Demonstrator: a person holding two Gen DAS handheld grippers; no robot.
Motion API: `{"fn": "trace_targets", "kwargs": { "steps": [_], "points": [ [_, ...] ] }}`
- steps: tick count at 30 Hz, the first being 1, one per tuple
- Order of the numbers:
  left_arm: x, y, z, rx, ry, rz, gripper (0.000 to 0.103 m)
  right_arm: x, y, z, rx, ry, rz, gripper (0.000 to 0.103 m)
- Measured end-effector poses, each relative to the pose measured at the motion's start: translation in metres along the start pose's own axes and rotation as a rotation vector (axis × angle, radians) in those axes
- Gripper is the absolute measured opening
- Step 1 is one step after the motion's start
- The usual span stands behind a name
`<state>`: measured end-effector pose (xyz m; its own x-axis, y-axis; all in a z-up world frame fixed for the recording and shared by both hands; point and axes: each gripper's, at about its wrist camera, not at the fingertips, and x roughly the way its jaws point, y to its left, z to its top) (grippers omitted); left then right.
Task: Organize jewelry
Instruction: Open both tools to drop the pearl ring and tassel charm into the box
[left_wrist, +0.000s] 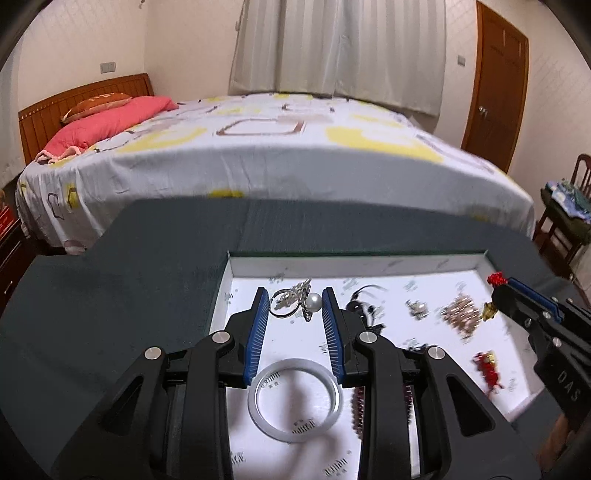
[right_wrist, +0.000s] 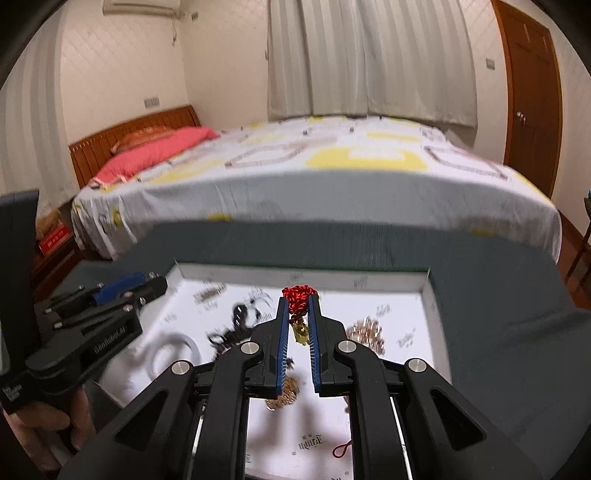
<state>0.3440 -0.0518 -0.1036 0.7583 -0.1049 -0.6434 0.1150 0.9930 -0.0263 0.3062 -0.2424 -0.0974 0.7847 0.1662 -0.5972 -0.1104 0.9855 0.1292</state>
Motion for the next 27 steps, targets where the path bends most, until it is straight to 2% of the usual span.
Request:
{"fn": "trace_targets", "kwargs": {
  "steps": [13, 24, 26, 27],
  "points": [
    [0.039, -0.006, -0.003, 0.034, 0.095, 0.018, 0.029, 0.038, -0.008, -0.016, 0.011, 0.114, -0.039, 0.011],
    [0.049, -0.008, -0.001, 0.044, 0.141, 0.038, 0.030, 0.046, -0.009, -0.014, 0.014, 0.132, -0.049, 0.011],
    [0.049, -0.008, -0.001, 0.046, 0.138, 0.042, 0.032, 0.046, -0.010, -0.013, 0.015, 0.133, -0.048, 0.011],
    [0.048, -0.008, -0.001, 0.047, 0.135, 0.044, 0.040, 0.047, -0.010, -0.013, 0.015, 0.133, -0.049, 0.011]
  ]
}}
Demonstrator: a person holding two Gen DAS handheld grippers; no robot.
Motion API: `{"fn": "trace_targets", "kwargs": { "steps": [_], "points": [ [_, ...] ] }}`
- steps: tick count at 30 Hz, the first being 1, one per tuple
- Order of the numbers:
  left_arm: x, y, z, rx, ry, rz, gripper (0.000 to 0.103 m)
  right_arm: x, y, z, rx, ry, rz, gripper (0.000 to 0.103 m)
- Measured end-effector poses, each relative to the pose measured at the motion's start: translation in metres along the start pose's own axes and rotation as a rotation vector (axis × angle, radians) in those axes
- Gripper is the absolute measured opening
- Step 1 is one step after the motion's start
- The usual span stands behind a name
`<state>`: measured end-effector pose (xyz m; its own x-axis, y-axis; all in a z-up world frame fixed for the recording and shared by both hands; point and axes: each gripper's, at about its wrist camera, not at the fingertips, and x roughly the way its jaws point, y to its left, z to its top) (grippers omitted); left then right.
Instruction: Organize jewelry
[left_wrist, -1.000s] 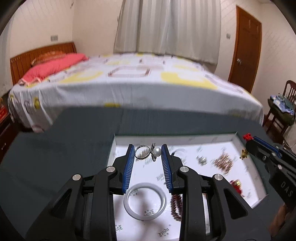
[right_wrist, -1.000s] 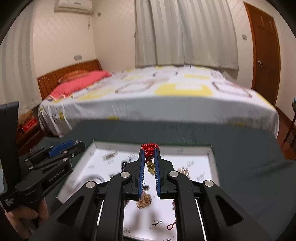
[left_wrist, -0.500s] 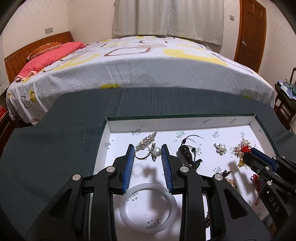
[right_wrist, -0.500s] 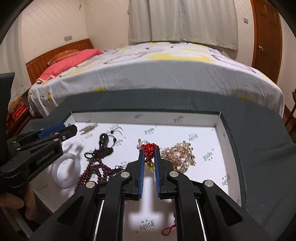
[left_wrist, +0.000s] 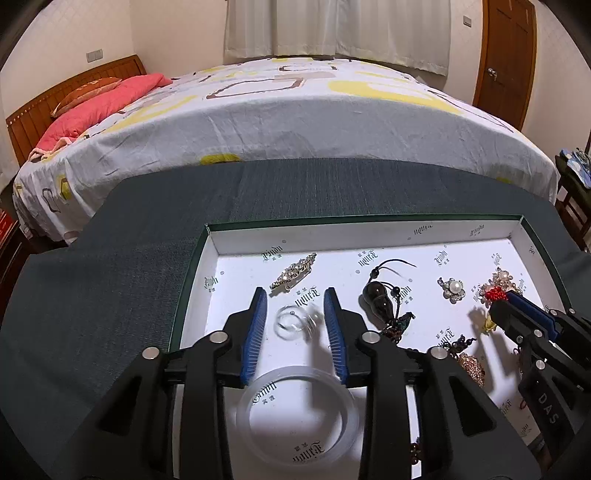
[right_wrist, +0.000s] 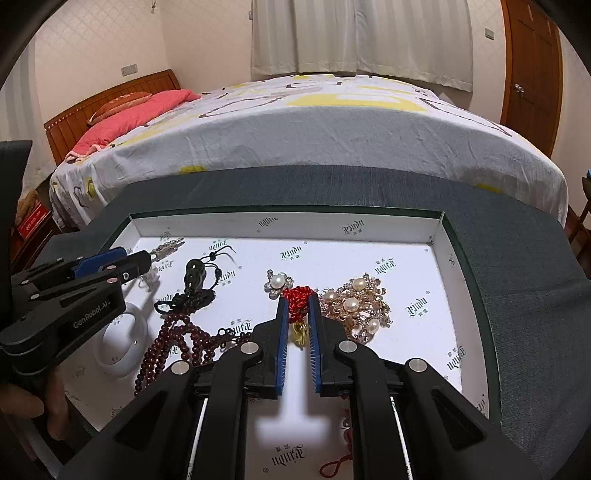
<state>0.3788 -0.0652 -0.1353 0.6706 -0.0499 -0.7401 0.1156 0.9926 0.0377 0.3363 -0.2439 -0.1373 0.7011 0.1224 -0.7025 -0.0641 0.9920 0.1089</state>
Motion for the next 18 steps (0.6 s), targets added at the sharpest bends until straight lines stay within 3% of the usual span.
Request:
{"fn": "trace_targets", "kwargs": {
  "steps": [1, 5, 7, 9, 10, 11, 18],
  "points": [
    [-0.001, 0.000, 0.000, -0.002, -0.006, 0.002, 0.046, 0.000, -0.001, 0.000, 0.001, 0.001, 0.000, 0.012],
    [-0.004, -0.001, 0.000, -0.002, -0.015, 0.007, 0.051, 0.002, -0.003, -0.002, 0.012, 0.005, 0.002, 0.013],
    [-0.005, -0.001, 0.000, -0.004, -0.021, 0.010, 0.059, 0.002, -0.004, -0.003, 0.017, 0.008, 0.002, 0.013],
    [-0.009, 0.000, 0.000, -0.010, -0.035, 0.013, 0.067, 0.001, -0.004, -0.005, 0.023, 0.005, 0.004, 0.030],
    [-0.011, 0.000, -0.001, -0.012, -0.044, 0.015, 0.071, -0.001, -0.004, -0.006, 0.028, -0.006, 0.013, 0.044],
    [-0.013, 0.000, -0.001, -0.011, -0.052, 0.017, 0.072, -0.004, -0.004, -0.006, 0.027, -0.017, 0.004, 0.049],
    [-0.020, -0.003, -0.003, 0.007, -0.071, 0.029, 0.081, -0.016, -0.002, -0.003, 0.017, -0.050, -0.002, 0.052]
  ]
}}
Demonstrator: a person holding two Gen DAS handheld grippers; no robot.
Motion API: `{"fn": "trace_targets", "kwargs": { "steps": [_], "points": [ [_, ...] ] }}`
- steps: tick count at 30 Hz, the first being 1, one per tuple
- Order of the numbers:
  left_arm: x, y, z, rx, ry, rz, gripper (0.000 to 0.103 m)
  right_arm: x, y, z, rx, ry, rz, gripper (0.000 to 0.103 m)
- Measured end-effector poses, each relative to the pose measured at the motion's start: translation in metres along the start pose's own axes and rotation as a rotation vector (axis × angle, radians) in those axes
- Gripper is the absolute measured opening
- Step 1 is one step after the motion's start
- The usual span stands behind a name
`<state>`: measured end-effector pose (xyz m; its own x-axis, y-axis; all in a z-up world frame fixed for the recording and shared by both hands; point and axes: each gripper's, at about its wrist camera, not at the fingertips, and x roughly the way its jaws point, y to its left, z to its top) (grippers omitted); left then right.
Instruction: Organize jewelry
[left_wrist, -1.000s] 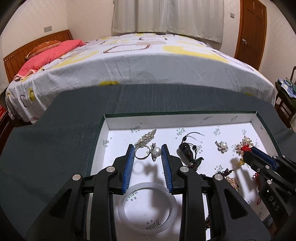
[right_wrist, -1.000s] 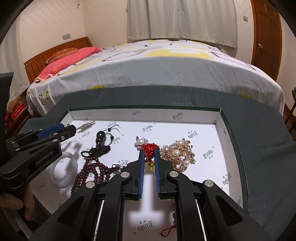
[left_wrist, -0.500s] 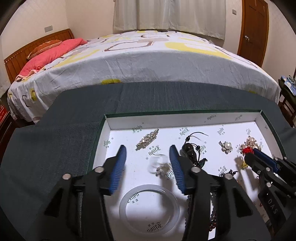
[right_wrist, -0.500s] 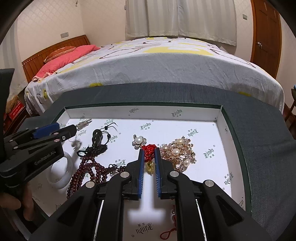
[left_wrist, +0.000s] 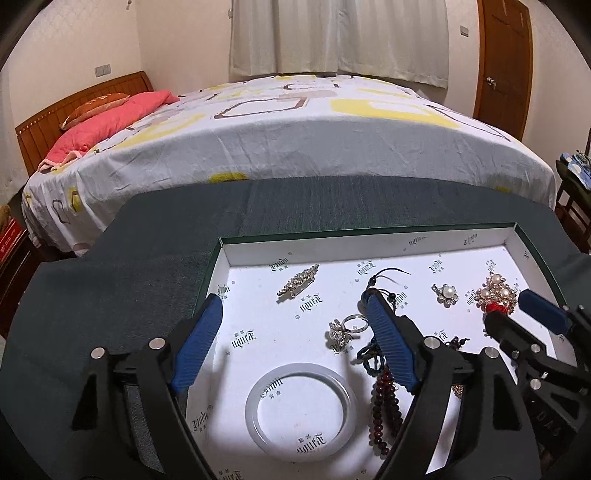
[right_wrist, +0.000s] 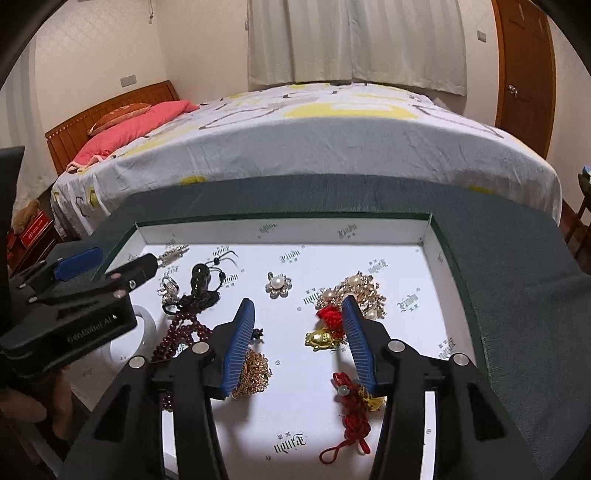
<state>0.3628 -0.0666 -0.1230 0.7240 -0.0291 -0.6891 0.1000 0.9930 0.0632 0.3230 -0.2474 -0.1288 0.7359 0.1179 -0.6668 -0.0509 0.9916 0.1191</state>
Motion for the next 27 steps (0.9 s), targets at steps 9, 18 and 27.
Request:
{"fn": "trace_targets", "kwargs": {
  "steps": [9, 18, 27],
  "points": [
    [-0.003, -0.001, -0.001, 0.001, -0.006, -0.004, 0.089, -0.003, 0.001, 0.000, -0.011, -0.015, -0.024, 0.064],
    [-0.009, -0.004, -0.002, -0.001, -0.017, -0.011, 0.090, -0.007, -0.003, -0.004, -0.017, -0.032, -0.061, 0.076],
    [-0.037, -0.001, -0.013, -0.027, -0.026, -0.010, 0.090, -0.032, -0.009, -0.013, -0.008, -0.038, -0.077, 0.078]
  ]
}}
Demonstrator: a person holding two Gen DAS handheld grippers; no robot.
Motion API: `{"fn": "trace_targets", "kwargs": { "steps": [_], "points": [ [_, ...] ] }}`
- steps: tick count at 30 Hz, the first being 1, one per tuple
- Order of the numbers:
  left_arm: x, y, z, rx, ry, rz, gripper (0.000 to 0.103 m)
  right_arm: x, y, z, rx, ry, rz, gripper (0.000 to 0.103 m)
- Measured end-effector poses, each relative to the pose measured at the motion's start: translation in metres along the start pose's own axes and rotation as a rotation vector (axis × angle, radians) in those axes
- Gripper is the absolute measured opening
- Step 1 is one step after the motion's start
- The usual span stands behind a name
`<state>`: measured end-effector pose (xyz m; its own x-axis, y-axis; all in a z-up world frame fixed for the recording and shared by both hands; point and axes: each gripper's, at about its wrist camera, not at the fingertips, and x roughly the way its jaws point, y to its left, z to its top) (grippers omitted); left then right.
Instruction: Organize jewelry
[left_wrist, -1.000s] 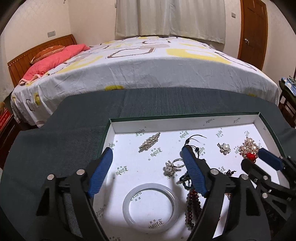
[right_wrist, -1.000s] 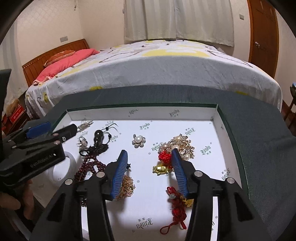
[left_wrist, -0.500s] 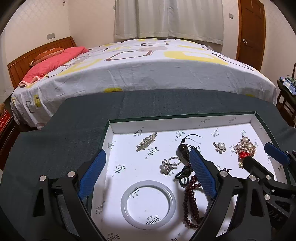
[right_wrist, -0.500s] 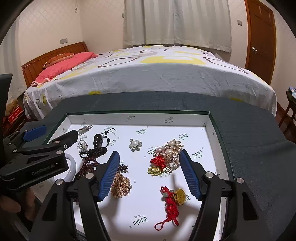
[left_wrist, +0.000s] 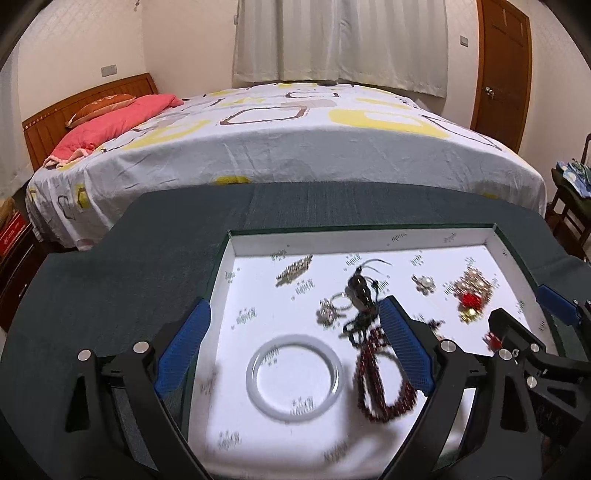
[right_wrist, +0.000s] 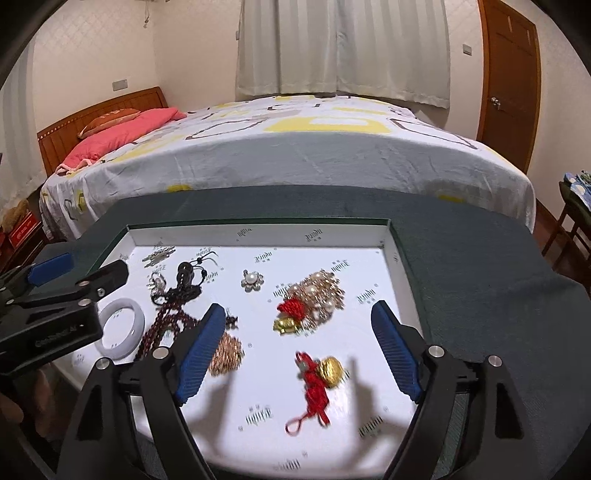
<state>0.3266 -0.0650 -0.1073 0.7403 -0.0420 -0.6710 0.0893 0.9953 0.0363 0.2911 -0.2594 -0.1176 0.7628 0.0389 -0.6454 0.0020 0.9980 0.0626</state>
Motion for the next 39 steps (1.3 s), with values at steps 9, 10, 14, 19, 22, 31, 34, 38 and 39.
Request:
{"fn": "trace_targets", "kwargs": {
  "steps": [9, 10, 14, 19, 22, 31, 34, 38, 39],
  "points": [
    [-0.084, 0.009, -0.027, -0.030, -0.023, -0.010, 0.090, -0.074, -0.007, -0.022, 0.002, -0.024, -0.009, 0.078],
    [-0.093, 0.010, -0.029, -0.033, -0.028, -0.012, 0.090, -0.087, -0.007, -0.025, 0.001, -0.030, -0.010, 0.078],
    [-0.145, 0.015, -0.041, -0.041, -0.067, -0.003, 0.091, -0.131, -0.007, -0.035, -0.010, -0.059, -0.006, 0.078],
    [-0.205, 0.020, -0.054, -0.046, -0.122, 0.015, 0.091, -0.187, -0.006, -0.048, -0.026, -0.103, 0.006, 0.078],
    [-0.238, 0.022, -0.064, -0.052, -0.160, 0.028, 0.091, -0.215, -0.004, -0.053, -0.041, -0.131, 0.002, 0.078],
    [-0.311, 0.027, -0.092, -0.067, -0.227, 0.032, 0.092, -0.287, -0.004, -0.067, -0.045, -0.224, -0.009, 0.080],
    [-0.331, 0.025, -0.100, -0.058, -0.255, 0.032, 0.093, -0.306, -0.004, -0.074, -0.042, -0.249, -0.016, 0.081],
    [-0.347, 0.023, -0.108, -0.061, -0.279, 0.025, 0.095, -0.321, -0.001, -0.082, -0.045, -0.274, -0.024, 0.081],
    [-0.350, 0.024, -0.110, -0.065, -0.286, 0.023, 0.095, -0.323, -0.001, -0.083, -0.045, -0.276, -0.024, 0.081]
  ]
}}
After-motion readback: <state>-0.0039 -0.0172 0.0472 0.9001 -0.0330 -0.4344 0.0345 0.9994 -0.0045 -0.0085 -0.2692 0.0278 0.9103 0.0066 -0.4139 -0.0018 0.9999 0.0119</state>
